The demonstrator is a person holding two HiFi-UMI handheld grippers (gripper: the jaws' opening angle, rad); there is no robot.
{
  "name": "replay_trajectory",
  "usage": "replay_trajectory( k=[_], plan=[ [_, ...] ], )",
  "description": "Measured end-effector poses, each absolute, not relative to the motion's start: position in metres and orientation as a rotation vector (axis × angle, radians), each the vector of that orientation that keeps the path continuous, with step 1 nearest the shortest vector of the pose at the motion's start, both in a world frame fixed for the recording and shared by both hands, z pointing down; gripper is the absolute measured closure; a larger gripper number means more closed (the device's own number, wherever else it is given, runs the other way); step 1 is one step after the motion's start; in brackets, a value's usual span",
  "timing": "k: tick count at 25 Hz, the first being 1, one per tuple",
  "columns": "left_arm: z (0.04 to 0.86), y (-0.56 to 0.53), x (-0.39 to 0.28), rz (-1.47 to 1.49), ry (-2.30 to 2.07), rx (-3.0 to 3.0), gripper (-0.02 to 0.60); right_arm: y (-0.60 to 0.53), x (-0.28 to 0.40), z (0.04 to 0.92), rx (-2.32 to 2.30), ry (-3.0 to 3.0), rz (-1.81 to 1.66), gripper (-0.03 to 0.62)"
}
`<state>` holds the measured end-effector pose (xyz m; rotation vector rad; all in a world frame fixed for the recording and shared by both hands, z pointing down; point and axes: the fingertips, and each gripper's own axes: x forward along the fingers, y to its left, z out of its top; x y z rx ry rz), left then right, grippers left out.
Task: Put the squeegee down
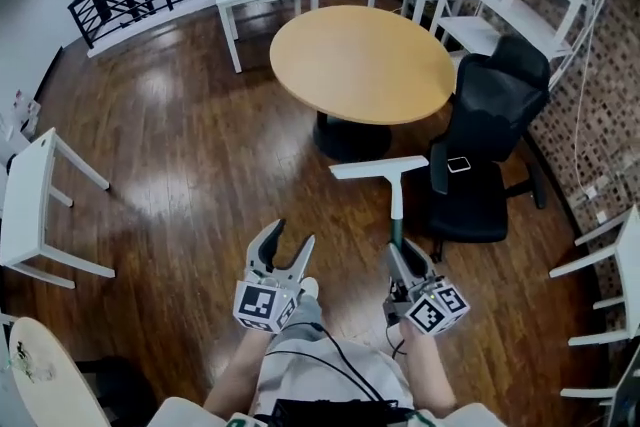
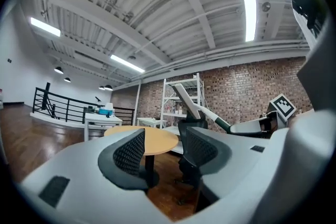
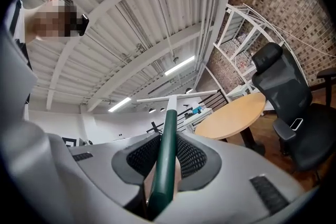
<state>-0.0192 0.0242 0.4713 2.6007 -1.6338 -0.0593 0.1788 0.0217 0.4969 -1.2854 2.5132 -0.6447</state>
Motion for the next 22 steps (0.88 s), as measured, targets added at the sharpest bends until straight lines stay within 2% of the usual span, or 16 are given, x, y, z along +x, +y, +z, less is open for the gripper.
replay_trajectory(
  k=[9,16,22],
  plan=[
    [0.481,-0.166,-0.078,-0.067,-1.594,2.664,0.35,-0.161,0.131,0.493,-1.394,2.542,-0.624,0.479],
    [0.488,-0.278,-0.054,-0.029,-1.496,2.726,0.35,-0.256,0.137,0.513,-1.422,2.506,-0.659,0.479],
    [0.522,-0.384,-0.014,0.052,-1.457,2.708,0.349,-0.365,0.174,0.559,-1.439,2.453,-0.767,0.479]
  ],
)
